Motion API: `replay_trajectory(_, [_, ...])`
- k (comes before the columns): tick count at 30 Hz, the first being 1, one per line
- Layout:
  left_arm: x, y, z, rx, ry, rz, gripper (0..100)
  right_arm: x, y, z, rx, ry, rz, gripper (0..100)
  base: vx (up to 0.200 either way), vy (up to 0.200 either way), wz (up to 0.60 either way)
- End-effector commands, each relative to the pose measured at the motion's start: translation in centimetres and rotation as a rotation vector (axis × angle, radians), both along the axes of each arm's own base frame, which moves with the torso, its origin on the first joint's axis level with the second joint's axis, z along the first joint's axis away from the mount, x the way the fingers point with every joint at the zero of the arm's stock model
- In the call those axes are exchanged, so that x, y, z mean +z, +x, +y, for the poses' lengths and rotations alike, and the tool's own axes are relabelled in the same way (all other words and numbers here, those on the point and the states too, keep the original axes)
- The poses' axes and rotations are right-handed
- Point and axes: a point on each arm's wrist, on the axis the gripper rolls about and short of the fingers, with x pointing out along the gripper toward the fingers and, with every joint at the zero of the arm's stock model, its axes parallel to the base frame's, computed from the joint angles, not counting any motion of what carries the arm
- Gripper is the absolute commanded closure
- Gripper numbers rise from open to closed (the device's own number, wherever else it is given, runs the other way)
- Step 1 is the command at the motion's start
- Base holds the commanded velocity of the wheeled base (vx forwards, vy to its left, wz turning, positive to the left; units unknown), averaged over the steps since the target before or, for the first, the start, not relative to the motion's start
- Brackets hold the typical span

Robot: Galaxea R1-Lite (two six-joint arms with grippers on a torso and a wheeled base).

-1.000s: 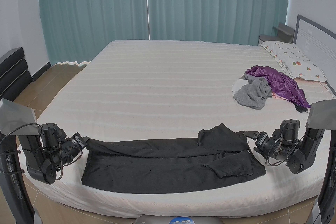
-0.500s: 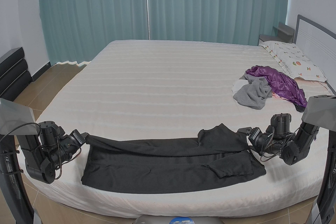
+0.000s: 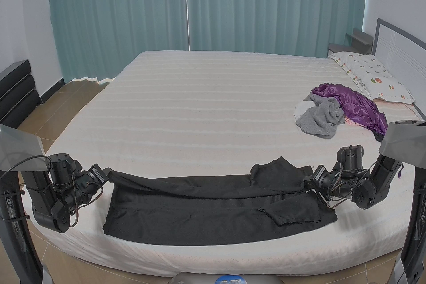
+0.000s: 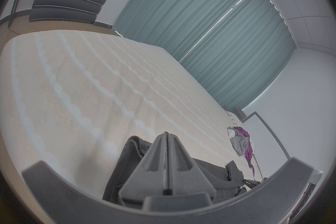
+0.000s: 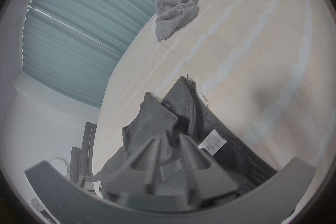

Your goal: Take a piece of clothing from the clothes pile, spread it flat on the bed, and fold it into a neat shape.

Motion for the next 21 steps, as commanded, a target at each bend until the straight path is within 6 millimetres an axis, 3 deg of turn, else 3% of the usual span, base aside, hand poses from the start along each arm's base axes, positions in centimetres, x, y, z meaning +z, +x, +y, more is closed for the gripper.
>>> replay_trajectory(1, [0.02, 0.0, 0.01, 0.0, 0.001, -0.001, 100, 0.03, 0.17, -0.14, -0.005, 0.0, -0.006, 100, 0.0, 0.0, 0.0])
replay_trajectory(21, [0.1, 0.14, 0.08, 0.006, 0.003, -0.007, 100, 0.35, -0.12, -0.92, -0.026, -0.001, -0.004, 100, 0.0, 0.0, 0.0])
